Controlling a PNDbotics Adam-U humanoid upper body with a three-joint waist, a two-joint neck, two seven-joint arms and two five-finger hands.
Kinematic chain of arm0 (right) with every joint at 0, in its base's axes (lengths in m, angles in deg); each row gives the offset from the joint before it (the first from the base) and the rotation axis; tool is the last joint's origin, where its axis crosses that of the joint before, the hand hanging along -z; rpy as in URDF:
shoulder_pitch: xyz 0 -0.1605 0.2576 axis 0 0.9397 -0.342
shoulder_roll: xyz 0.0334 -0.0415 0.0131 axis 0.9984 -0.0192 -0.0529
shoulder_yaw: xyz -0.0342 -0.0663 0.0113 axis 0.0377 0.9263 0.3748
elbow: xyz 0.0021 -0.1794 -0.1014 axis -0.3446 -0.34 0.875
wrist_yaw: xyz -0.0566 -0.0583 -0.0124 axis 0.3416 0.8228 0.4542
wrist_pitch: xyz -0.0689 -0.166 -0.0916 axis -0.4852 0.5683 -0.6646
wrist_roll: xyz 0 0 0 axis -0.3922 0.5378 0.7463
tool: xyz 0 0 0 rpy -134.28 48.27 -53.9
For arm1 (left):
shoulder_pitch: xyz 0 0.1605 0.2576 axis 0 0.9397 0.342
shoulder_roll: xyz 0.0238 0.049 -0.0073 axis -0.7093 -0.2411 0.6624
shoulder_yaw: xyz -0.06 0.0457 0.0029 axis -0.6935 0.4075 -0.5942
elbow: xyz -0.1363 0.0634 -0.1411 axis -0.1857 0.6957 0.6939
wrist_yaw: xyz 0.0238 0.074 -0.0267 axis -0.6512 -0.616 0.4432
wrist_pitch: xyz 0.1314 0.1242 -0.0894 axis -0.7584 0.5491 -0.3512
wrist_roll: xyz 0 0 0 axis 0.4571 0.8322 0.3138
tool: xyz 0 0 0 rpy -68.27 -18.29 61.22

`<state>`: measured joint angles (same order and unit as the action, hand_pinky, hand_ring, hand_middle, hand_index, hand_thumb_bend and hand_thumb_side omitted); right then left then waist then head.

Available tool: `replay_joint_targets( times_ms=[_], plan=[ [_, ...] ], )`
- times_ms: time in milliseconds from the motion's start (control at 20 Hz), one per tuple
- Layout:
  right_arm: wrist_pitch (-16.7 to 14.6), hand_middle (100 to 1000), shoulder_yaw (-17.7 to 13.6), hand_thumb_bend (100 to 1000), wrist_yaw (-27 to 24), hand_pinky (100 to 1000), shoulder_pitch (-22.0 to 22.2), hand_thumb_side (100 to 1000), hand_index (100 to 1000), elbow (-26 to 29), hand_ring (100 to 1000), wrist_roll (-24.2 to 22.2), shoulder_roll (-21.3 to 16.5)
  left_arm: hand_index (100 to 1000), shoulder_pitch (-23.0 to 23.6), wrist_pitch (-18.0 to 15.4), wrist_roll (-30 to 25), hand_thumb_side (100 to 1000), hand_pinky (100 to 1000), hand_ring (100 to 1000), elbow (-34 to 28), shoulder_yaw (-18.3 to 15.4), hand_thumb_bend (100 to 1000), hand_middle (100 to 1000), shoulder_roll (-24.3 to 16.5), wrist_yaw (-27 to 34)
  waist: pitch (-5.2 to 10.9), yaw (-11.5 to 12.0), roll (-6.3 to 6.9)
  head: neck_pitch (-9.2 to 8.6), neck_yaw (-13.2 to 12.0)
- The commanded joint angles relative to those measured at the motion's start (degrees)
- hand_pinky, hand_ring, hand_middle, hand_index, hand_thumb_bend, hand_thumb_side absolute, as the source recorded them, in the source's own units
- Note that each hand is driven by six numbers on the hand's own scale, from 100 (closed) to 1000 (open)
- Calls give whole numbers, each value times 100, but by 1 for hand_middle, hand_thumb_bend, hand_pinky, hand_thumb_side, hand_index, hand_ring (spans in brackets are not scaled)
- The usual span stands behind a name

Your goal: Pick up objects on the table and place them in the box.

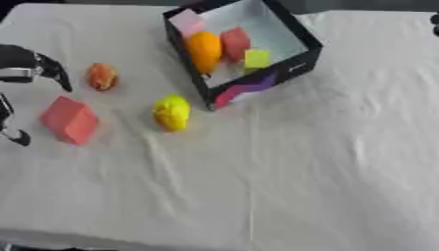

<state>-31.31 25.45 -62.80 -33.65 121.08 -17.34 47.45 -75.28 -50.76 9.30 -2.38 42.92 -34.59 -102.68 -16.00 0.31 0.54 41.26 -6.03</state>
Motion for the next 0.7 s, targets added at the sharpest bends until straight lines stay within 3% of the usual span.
replay_joint_targets(
  times_ms=[50, 700],
  plan=[
    [-16, 667, -9, 159, -27, 785, -74, 325, 800, 68, 697, -34, -65, 851, -162, -61, 23, 100, 941, 929, 70, 13, 781, 834, -76, -92, 73, -13, 5, -10, -40],
    [-22, 664, -3, 149, -21, 785, -89, 330, 796, 18, 694, -130, -12, 851, -516, -175, 314, 100, 919, 928, 693, 122, 775, 836, 348, -374, 30, -49, -20, -37, -86]
  ],
)
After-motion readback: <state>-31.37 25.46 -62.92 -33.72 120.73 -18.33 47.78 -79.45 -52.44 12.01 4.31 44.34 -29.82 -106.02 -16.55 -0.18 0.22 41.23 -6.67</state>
